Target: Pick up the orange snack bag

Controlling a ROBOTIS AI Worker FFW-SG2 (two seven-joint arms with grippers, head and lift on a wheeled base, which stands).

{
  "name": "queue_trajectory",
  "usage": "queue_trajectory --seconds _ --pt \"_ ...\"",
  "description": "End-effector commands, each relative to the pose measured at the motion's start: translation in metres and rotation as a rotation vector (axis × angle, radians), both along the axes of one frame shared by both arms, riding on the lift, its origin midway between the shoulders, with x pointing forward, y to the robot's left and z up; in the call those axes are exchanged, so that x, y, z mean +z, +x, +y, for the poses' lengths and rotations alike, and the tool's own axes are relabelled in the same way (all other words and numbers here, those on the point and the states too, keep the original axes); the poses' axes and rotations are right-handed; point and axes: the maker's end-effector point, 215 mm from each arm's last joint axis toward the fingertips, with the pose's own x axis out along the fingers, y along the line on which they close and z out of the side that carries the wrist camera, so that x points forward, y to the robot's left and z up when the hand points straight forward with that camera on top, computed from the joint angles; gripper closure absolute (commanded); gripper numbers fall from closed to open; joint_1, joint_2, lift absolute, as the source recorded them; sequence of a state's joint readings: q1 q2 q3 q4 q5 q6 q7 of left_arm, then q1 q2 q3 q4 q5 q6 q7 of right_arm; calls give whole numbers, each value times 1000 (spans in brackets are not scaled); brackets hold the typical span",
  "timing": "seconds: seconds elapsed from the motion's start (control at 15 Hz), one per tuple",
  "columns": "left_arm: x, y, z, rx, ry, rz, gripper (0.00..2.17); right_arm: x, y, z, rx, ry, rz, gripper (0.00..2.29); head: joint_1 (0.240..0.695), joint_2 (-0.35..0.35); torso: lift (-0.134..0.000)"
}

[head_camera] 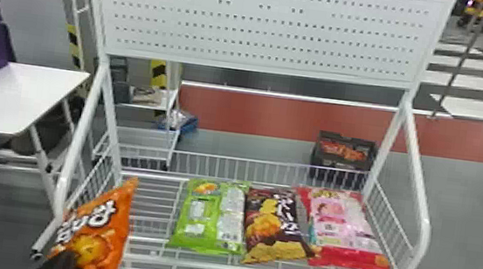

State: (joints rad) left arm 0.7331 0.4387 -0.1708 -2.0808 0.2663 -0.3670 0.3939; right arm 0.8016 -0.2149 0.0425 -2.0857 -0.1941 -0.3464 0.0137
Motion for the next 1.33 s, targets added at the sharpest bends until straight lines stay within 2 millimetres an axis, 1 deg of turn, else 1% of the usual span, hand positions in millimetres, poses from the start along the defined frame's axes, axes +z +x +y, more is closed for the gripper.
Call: queue_trajectory --seconds 0.0,0.2,0.47,0.73,0.87,1.27 --pt "8 -15 6 -5 -2 -23 1366 -1 1 -1 0 1 4 194 499 0 0" --pt "14 -32 5 -27 -1 -45 1366 -1 0 -1 0 2 4 194 499 0 0" --pt "10 -47 4 -52 12 -38 1366 -3 0 -1 -1 -1 11 194 499 0 0" --pt "4 -51 -1 -67 18 -26 1366 -3 0 -2 -5 0 12 194 499 0 0" --pt "8 -51 0 -65 16 -38 1366 -3 -2 -3 -9 -1 14 194 499 0 0" --pt "11 -52 1 -64 14 -47 1366 -1 -3 -4 -12 -2 15 194 499 0 0"
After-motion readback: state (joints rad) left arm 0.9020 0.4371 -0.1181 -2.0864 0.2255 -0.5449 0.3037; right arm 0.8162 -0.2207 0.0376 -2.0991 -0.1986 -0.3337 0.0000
